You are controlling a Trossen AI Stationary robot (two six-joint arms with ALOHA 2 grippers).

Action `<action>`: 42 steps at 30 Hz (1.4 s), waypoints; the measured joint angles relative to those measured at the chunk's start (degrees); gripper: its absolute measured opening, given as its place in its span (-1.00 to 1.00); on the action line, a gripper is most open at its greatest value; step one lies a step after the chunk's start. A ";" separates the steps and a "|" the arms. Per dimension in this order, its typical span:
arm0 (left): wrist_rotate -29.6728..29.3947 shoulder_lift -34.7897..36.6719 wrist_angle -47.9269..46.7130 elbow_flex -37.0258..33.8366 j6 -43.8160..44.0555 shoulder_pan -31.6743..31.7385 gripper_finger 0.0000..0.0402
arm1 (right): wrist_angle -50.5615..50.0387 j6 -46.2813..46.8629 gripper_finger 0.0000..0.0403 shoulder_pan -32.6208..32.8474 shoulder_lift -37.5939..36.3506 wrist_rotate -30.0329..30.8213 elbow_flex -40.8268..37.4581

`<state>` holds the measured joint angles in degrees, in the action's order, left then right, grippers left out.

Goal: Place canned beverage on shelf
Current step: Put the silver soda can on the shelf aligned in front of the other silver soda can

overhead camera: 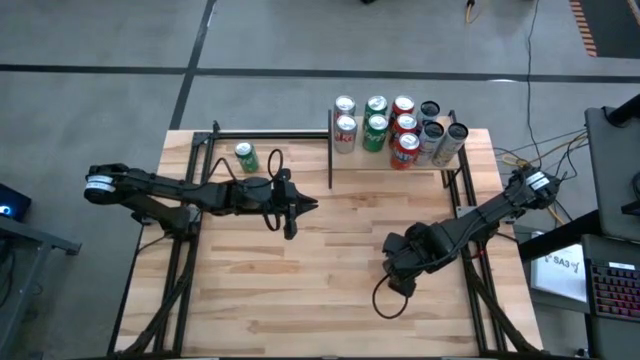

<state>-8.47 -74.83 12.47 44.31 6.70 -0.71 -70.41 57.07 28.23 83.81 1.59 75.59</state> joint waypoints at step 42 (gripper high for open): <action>-0.02 -5.14 5.13 0.00 0.68 0.11 -0.82 | 7.36 -12.26 0.52 -1.24 12.03 0.24 -0.76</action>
<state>-8.49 -79.96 17.59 44.31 7.38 -0.60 -63.05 44.81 26.99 95.84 1.82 74.83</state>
